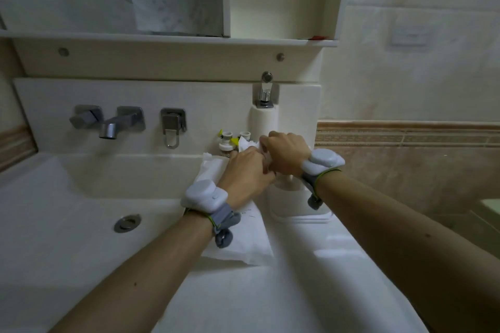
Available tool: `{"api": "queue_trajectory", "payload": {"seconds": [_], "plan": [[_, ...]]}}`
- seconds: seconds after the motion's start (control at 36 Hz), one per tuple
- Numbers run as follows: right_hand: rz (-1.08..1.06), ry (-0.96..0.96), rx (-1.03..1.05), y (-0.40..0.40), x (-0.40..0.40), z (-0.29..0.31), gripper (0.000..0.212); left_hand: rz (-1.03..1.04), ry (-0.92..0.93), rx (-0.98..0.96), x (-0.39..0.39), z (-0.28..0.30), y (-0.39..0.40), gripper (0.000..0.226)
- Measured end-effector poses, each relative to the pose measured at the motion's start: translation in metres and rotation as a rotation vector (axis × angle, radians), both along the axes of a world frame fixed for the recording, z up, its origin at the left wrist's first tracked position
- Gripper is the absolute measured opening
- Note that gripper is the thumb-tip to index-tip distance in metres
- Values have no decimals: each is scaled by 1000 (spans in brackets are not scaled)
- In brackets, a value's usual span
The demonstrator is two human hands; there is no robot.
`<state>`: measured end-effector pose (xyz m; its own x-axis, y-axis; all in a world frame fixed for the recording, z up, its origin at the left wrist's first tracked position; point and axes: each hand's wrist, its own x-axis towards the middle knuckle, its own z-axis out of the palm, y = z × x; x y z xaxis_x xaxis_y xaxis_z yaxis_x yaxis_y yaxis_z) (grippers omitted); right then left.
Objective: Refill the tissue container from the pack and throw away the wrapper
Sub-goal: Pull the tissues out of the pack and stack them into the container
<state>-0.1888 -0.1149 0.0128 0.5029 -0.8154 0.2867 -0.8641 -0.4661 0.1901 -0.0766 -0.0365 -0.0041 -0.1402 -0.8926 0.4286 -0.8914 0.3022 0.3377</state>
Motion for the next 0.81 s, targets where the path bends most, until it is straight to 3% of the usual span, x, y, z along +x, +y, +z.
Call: {"api": "queue_trajectory", "payload": {"seconds": [0.14,0.28,0.33,0.44,0.47,0.53,0.58,0.64,0.72,0.81], "plan": [[11,5,-79,-3,0,-6,32,10,7,0,-1,-1,-1,26],[-5,-62,144,-2,-12,1,52,8,57,-4,2,-4,-3,24],[-6,-224,195,4,-23,10,53,-5,125,-43,6,-3,-3,18],[-54,-746,219,24,-43,32,25,16,357,-186,12,13,4,13],[-65,-901,297,33,-45,37,21,7,444,-194,11,17,7,15],[-61,-1123,553,50,-50,46,32,-35,630,-168,8,26,13,21],[-6,-1202,819,64,-53,51,51,-95,778,-120,3,32,19,25],[82,-1265,957,77,-54,51,50,-155,852,-93,-4,35,26,24],[150,-1404,940,90,-54,45,42,-217,893,-117,-13,33,37,21],[142,-1492,848,95,-56,38,37,-239,904,-170,-18,26,45,37]]}}
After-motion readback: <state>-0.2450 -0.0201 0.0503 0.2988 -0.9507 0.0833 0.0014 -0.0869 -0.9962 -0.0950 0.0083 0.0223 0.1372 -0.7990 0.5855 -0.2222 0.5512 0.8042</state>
